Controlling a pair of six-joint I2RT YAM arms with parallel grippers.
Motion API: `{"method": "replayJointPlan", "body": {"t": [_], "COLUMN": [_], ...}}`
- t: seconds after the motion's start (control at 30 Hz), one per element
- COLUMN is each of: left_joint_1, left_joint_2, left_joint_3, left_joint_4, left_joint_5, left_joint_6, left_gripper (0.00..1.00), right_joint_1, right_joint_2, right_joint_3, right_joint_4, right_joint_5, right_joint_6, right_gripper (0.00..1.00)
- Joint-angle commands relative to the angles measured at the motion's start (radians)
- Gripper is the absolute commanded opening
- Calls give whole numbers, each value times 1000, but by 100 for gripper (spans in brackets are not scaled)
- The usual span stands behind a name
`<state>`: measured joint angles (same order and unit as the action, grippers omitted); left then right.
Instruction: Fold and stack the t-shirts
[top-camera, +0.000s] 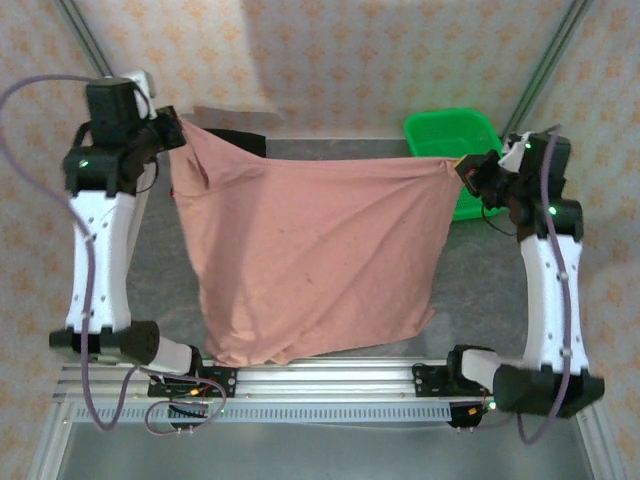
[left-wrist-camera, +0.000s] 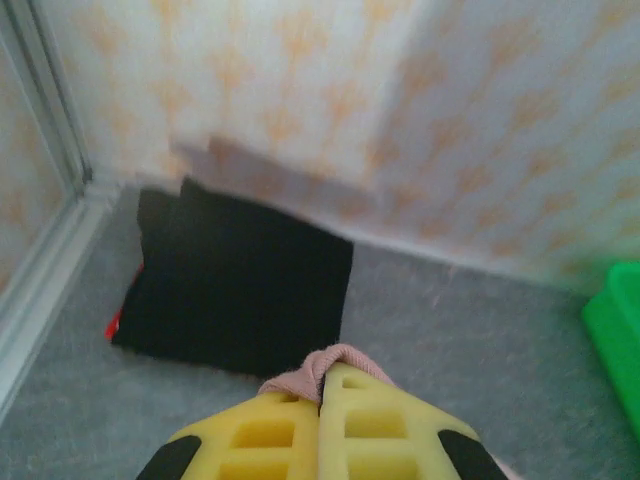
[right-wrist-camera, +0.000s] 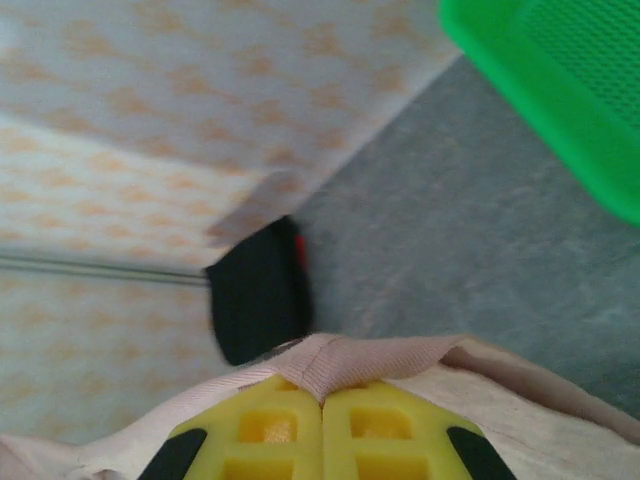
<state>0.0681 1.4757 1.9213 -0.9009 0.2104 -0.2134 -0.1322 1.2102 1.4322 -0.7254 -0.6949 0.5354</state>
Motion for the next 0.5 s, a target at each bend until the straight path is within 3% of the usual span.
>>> {"method": "replayJointPlan", "body": {"t": [0.0, 0.27, 0.47], "left_joint_1": [10, 12, 12], "left_joint_2": [87, 540, 712], "left_joint_3": [-51, 142, 282], "left_joint_4": [117, 58, 2], "left_joint_5": [12, 82, 101], "left_joint_6": [69, 53, 48], "left_gripper": [0, 0, 0], "right_joint_1": [-8, 8, 71], "right_joint_2": [130, 547, 718], "right_joint_3": [-40, 76, 240], "right_joint_4": [112, 212, 201], "right_joint_5": [130, 278, 347], "right_joint_6": [-124, -138, -154], "right_gripper": [0, 0, 2]}}
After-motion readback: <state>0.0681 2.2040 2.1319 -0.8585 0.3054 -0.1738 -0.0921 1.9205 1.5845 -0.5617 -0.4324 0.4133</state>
